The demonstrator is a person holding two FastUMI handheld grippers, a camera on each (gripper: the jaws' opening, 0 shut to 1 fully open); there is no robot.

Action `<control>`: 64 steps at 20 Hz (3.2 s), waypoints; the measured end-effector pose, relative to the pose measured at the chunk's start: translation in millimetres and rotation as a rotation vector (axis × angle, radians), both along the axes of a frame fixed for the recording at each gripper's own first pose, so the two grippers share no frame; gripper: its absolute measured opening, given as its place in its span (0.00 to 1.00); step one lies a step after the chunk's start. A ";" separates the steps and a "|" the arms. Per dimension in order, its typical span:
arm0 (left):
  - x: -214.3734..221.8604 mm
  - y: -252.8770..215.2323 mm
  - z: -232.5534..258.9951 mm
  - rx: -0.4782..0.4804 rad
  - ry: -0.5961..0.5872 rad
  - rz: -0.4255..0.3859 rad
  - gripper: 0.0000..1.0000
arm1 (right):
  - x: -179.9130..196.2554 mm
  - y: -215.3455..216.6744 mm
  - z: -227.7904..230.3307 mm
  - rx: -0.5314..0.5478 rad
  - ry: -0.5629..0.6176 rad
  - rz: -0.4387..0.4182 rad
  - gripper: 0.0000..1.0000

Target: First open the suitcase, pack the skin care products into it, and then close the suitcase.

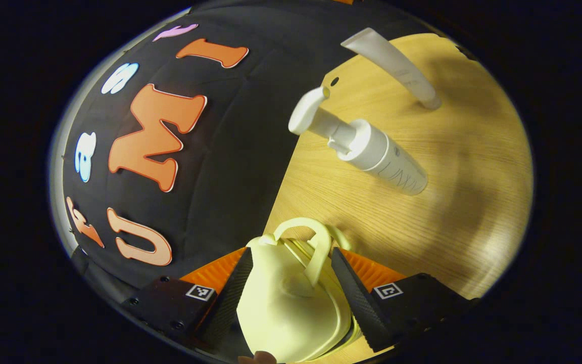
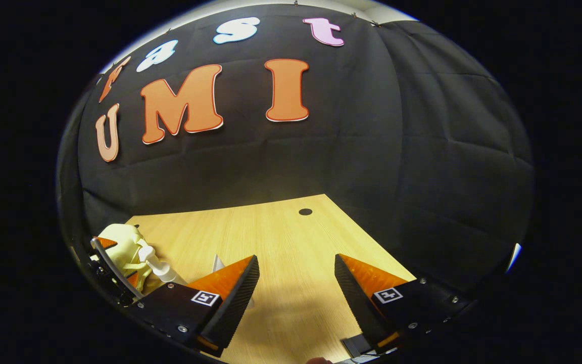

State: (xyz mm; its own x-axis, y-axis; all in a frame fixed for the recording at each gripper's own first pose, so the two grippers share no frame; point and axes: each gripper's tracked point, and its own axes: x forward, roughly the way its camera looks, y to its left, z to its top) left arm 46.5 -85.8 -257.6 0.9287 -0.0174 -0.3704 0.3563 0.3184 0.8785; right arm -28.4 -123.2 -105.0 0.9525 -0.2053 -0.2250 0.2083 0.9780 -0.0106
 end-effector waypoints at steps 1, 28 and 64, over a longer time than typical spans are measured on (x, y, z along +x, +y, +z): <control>4.4 4.3 -7.7 0.011 0.022 0.022 0.98 | -0.3 -3.6 -1.5 0.001 0.005 -0.006 0.95; 20.0 23.1 40.5 -0.760 0.311 0.207 0.09 | 39.9 146.6 70.4 -0.061 -0.080 0.107 0.95; 28.7 94.8 59.0 -1.024 0.052 0.587 0.98 | 56.1 251.2 74.4 -0.124 -0.075 0.102 0.95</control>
State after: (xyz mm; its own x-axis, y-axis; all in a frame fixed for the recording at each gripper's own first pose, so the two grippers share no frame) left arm 75.1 9.1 -198.7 0.8776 0.0961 -0.4697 -0.0511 0.9929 0.1077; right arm 27.7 127.9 -30.6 0.9829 -0.1286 -0.1317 0.1129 0.9863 -0.1204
